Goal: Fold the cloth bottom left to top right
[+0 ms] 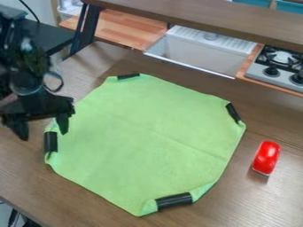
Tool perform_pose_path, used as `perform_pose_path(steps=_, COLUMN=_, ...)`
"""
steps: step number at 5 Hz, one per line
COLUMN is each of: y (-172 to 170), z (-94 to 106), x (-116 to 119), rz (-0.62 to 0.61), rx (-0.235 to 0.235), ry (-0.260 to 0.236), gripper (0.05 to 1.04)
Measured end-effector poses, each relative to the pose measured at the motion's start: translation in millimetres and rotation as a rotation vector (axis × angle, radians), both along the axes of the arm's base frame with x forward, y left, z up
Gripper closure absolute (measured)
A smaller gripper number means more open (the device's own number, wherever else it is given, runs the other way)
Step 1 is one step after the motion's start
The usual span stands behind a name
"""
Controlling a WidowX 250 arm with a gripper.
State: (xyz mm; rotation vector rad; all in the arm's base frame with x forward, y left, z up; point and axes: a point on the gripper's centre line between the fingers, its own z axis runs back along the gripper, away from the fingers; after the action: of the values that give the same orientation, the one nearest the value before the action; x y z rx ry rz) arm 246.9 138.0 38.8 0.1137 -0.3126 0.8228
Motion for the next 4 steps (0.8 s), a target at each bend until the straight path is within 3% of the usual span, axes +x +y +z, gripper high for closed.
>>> perform_pose_path(steps=2, y=2, z=-9.3, x=1, rz=0.033, rx=-0.033, ry=0.007, gripper=0.083)
perform_pose_path(steps=3, y=3, z=-15.4, x=-6, rz=0.029, rx=-0.035, ry=0.032, gripper=0.130)
perform_pose_path(steps=4, y=6, z=-20.5, x=-11, rz=0.034, rx=-0.027, ry=0.058, gripper=0.332)
